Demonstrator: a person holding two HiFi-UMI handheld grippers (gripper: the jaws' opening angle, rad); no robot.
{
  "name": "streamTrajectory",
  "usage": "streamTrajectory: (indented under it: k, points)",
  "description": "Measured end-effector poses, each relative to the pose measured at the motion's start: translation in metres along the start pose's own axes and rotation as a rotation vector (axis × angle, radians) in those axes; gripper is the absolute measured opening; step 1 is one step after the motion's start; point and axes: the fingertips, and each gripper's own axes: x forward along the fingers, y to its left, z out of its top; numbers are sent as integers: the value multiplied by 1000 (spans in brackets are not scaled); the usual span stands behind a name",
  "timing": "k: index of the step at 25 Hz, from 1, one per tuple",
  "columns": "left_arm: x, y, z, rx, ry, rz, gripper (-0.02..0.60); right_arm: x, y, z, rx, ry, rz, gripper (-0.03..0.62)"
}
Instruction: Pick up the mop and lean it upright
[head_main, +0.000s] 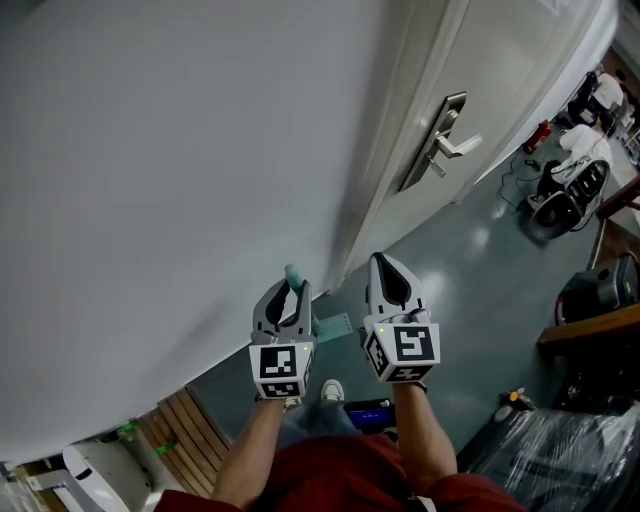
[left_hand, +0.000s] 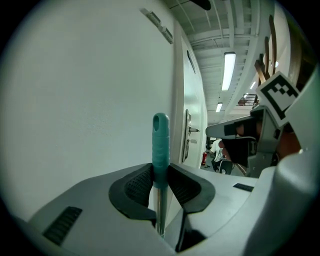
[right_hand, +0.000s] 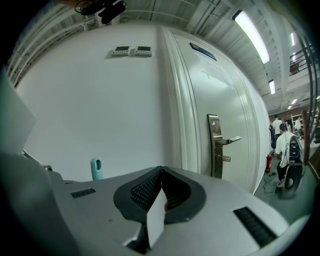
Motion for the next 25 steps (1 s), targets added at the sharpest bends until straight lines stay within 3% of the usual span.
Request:
streamTrajectory:
  k: [11,17,25]
  points:
    - [-35,-11,6,53,-56,-24,107,-7,0,-2,8,-2,-16,15]
    - [-50,-11,47,80,-116,-20,107,-15,6,6,-15,-21,-2,15]
    - [-69,-3,109,50,-177,-7,107,-23,9,24,-44,-62,-1,16]
